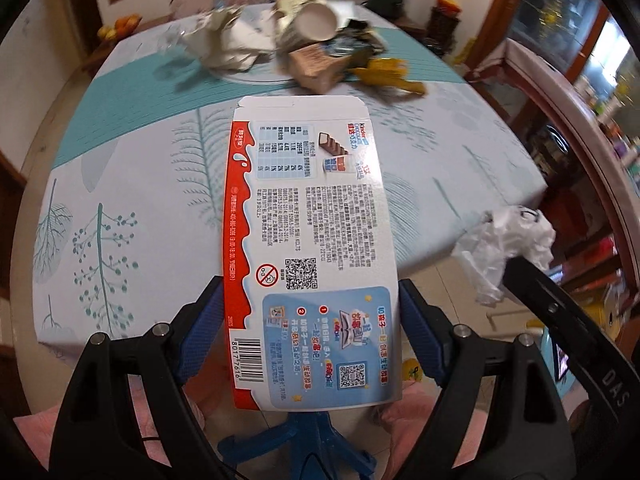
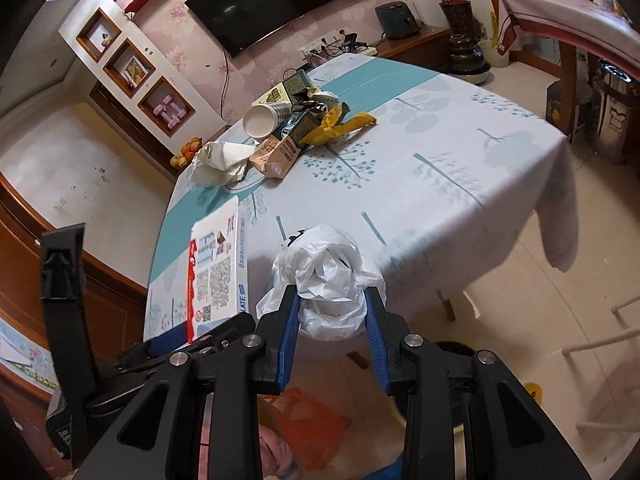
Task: Collect trash
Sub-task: 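Carry the snack box and plastic bag with both tools over the trash bin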
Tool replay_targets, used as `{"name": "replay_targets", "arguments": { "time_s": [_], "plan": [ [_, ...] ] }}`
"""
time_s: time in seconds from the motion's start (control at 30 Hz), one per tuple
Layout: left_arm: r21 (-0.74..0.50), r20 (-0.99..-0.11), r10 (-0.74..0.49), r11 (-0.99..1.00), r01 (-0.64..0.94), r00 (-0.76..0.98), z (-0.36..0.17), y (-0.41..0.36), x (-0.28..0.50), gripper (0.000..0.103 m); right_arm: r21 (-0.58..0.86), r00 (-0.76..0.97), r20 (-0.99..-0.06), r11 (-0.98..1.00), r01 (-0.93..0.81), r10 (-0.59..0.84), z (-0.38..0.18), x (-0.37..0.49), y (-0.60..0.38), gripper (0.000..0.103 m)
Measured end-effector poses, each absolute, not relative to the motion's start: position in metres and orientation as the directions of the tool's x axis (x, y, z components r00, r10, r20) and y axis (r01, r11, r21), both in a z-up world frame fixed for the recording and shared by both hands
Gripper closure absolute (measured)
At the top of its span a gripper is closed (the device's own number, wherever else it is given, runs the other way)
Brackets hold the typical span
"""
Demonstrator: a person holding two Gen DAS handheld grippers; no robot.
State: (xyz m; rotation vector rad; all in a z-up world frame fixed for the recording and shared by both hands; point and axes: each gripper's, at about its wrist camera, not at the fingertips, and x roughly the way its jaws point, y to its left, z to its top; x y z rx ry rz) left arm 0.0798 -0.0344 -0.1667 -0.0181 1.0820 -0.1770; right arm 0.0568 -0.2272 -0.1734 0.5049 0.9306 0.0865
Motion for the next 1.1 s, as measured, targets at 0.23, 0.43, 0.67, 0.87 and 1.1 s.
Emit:
{"name": "replay_targets", "arguments": {
  "time_s": [0.23, 0.43, 0.67, 0.87, 1.1],
  "plan": [
    [-0.132, -0.883, -0.216, 0.966, 0.221, 0.417, -0.17, -0.053, 0.025, 0.022, 0.43, 0.594, -0.765, 0.885, 0.181, 0.25, -0.177, 0.002, -0.241, 0.072],
    [-0.122, -0.907, -0.24, 0.937, 0.328, 0.347, -0.189, -0.076, -0.012, 0.022, 0.434, 0.541, -0.806, 0.861, 0.267, 0.238, -0.213, -0.038, -0.259, 0.072],
    [-0.096, -0.95, -0.21, 0.901, 0.424, 0.23, -0.232, -0.103, -0.023, 0.022, 0.436, 0.428, -0.866, 0.808, 0.396, 0.258, -0.294, -0.063, -0.277, 0.072],
    [-0.093, -0.981, -0.159, 0.882, 0.461, 0.107, -0.285, -0.122, -0.014, 0.022, 0.421, 0.342, -0.897, 0.782, 0.459, 0.281, -0.367, -0.064, -0.29, 0.072],
    [-0.086, -0.995, -0.098, 0.891, 0.445, 0.005, -0.347, -0.141, 0.014, 0.022, 0.433, 0.258, -0.901, 0.744, 0.509, 0.349, -0.446, -0.051, -0.299, 0.072]
  ]
}}
